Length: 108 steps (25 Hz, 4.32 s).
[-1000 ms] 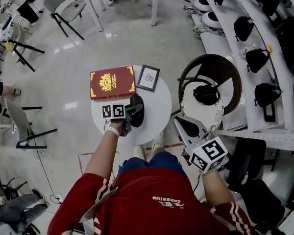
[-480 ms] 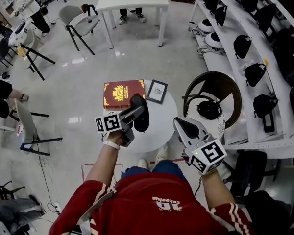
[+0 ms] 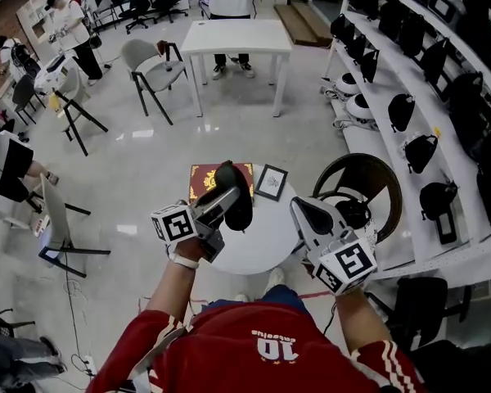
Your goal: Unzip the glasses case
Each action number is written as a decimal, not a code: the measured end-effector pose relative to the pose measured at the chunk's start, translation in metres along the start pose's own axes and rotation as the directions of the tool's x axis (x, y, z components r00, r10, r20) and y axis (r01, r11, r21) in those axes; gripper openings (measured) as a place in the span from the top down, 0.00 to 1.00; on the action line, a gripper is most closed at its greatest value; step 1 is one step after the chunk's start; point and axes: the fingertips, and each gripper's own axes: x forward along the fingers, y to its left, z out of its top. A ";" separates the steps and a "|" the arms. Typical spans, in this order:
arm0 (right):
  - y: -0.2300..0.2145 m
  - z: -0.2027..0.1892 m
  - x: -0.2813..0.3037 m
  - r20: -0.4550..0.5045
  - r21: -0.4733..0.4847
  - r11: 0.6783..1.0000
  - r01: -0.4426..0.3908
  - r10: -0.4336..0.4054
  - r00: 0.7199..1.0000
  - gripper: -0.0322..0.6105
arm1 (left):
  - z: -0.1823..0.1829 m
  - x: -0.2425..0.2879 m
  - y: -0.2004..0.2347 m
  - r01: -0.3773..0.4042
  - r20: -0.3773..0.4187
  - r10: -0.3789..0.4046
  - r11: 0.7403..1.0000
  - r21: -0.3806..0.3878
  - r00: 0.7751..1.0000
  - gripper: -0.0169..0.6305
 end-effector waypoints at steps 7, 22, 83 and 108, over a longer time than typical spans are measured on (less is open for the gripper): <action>0.025 0.053 0.002 0.108 -0.093 0.996 -0.011 0.021 0.994 0.93 | 0.074 -0.032 -0.079 0.077 0.138 -0.097 0.987 0.142 0.986 0.53; 0.074 0.060 0.020 0.079 -0.181 0.979 -0.091 0.107 0.991 0.80 | 0.124 -0.047 -0.137 0.127 0.240 -0.172 0.973 0.192 0.955 0.53; 0.044 0.005 0.049 -0.080 -0.557 0.830 0.046 -0.108 0.991 0.92 | 0.112 -0.013 -0.139 0.112 0.139 -0.138 0.978 0.177 0.981 0.56; 0.029 0.052 0.040 0.030 -0.738 0.674 -0.035 0.085 0.996 0.93 | 0.132 0.003 -0.192 0.384 0.231 -0.516 0.811 0.441 0.825 0.47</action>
